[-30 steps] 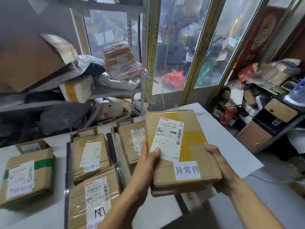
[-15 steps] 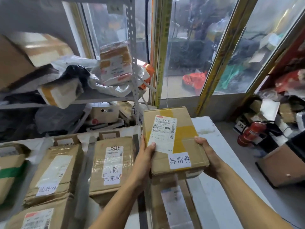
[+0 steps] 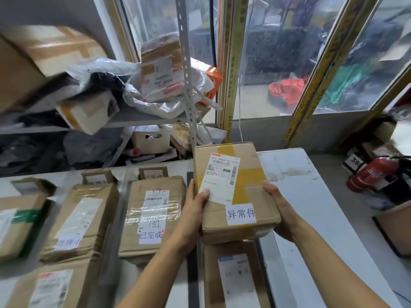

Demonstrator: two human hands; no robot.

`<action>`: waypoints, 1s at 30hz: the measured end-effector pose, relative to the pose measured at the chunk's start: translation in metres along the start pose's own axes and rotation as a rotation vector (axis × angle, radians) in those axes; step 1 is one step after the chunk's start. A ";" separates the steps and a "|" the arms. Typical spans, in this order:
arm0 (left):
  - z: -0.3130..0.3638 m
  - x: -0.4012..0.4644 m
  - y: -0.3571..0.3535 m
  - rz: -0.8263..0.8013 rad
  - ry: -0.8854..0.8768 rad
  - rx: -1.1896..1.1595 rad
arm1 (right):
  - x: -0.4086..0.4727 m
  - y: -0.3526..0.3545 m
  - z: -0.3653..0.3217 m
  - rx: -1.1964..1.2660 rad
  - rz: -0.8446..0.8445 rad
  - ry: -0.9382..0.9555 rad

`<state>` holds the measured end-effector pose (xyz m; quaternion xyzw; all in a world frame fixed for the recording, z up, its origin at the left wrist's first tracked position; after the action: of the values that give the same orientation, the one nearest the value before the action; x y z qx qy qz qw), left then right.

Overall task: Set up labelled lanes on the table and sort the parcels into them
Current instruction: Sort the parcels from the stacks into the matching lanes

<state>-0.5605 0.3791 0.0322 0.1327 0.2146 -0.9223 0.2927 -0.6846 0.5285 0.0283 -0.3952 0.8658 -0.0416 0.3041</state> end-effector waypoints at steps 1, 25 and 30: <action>-0.001 0.000 0.002 0.003 -0.002 -0.001 | 0.000 -0.002 0.000 -0.011 -0.008 0.004; 0.029 -0.016 0.009 0.088 -0.161 0.204 | -0.021 -0.005 -0.031 -0.265 0.062 0.209; 0.048 -0.029 0.010 0.129 -0.222 0.363 | -0.036 -0.008 -0.048 -0.395 0.176 0.281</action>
<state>-0.5373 0.3624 0.0818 0.0946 0.0027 -0.9341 0.3442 -0.6877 0.5406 0.0873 -0.3602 0.9220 0.1007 0.1001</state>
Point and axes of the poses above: each hand's wrist, its own x-axis towards the middle knuckle, its own y-axis out of the back of the hand, z = x × y, the point moved 10 cm from there along x, towards the middle knuckle, and after that the axes turned 2 degrees about -x, right-handed, at the moved point
